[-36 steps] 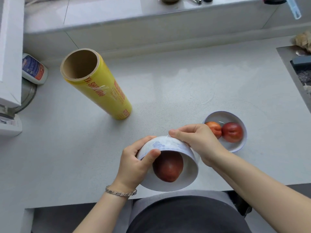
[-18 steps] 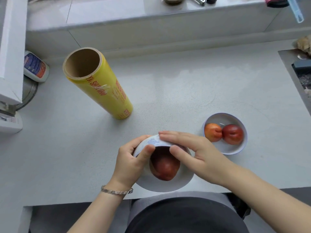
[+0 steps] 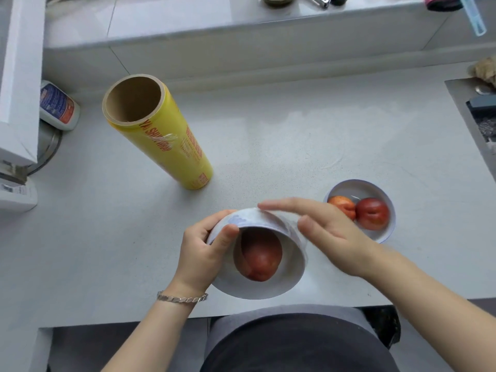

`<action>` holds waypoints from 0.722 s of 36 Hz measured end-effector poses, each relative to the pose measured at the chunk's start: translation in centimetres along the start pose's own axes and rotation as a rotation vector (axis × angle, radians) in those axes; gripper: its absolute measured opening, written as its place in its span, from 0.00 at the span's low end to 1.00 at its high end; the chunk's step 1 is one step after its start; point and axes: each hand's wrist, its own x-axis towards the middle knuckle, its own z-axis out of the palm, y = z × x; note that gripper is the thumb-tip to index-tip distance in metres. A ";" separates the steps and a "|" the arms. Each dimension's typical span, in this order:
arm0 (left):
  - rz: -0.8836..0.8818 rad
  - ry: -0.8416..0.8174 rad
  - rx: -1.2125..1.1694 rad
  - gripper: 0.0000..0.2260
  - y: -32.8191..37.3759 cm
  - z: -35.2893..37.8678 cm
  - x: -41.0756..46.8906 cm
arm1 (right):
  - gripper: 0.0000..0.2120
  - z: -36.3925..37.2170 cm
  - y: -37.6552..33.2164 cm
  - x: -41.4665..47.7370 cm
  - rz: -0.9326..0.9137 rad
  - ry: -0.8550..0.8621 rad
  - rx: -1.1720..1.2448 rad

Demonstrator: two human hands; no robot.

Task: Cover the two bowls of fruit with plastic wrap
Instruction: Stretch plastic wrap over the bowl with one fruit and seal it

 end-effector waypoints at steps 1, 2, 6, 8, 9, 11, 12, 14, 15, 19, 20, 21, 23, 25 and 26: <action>0.003 0.009 -0.005 0.30 0.0 0.0 0.1 | 0.30 0.4 0.1 0.0 0.003 -0.022 0.000; 0.002 0.015 -0.018 0.29 0.0 0.1 0.1 | 0.30 0.6 0.2 0.0 0.030 -0.033 0.019; -0.011 0.002 -0.065 0.23 0.2 0.7 -0.1 | 0.33 0.2 0.8 0.7 0.188 -0.065 0.096; -0.030 0.032 -0.118 0.24 0.2 1.1 -0.1 | 0.29 -0.3 1.0 0.6 0.240 -0.075 0.186; -0.050 0.071 -0.150 0.25 0.2 1.2 -0.1 | 0.27 -0.4 1.2 0.5 0.249 -0.075 0.229; -0.108 0.142 -0.215 0.28 0.2 1.5 0.0 | 0.26 -0.5 1.7 0.1 0.262 -0.070 0.285; -0.147 0.159 -0.246 0.30 0.2 1.6 0.0 | 0.26 -0.5 1.9 0.0 0.271 -0.061 0.309; -0.217 0.146 -0.272 0.32 -0.1 1.7 0.0 | 0.27 -0.5 2.3 -0.1 0.300 -0.024 0.360; -0.243 0.109 -0.268 0.31 -0.1 1.7 0.1 | 0.26 -0.6 2.4 -0.2 0.308 -0.005 0.369; -0.292 -0.082 -0.155 0.23 0.7 0.5 0.9 | 0.15 -0.5 2.7 -0.3 0.320 0.063 0.348; -0.265 -0.138 -0.105 0.22 0.9 0.1 1.2 | 0.13 -0.5 2.6 -0.4 0.317 0.063 0.347; -0.240 -0.192 -0.057 0.22 1.1 -0.1 1.6 | 0.10 -0.5 2.6 -0.4 0.312 0.055 0.344; -0.206 -0.313 0.013 0.26 1.7 -0.1 2.2 | 0.07 -0.5 2.3 -0.3 0.309 0.023 0.322; -0.204 -0.405 0.012 0.26 2.1 0.2 2.4 | 0.09 -0.5 2.1 0.0 0.309 0.000 0.289; -0.213 -0.411 0.000 0.25 2.3 0.3 2.5 | 0.11 -0.6 1.9 0.1 0.309 -0.001 0.278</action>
